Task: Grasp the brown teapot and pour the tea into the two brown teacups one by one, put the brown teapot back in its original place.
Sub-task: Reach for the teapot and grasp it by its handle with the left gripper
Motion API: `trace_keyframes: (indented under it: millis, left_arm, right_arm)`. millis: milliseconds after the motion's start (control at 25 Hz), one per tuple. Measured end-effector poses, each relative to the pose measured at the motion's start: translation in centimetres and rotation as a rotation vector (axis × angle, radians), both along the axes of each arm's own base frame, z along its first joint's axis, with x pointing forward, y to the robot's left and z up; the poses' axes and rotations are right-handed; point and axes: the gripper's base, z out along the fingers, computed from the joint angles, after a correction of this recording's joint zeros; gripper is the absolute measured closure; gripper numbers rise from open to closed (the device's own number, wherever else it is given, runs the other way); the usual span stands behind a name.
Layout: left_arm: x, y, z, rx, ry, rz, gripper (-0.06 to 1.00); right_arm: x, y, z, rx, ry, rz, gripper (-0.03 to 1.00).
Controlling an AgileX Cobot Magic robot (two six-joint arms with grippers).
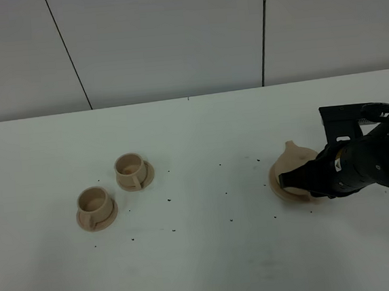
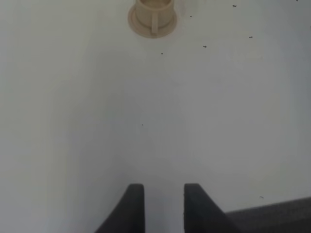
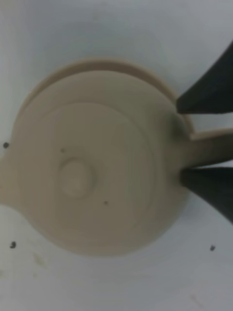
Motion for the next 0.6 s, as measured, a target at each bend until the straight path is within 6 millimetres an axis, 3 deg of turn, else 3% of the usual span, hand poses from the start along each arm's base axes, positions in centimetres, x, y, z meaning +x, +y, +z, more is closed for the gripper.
trace_keyframes:
  millis: [600]
  left_arm:
    - [0.0, 0.0, 0.0, 0.0, 0.0, 0.0, 0.68]
  right_arm:
    - [0.03, 0.02, -0.05, 0.001, -0.001, 0.0, 0.78]
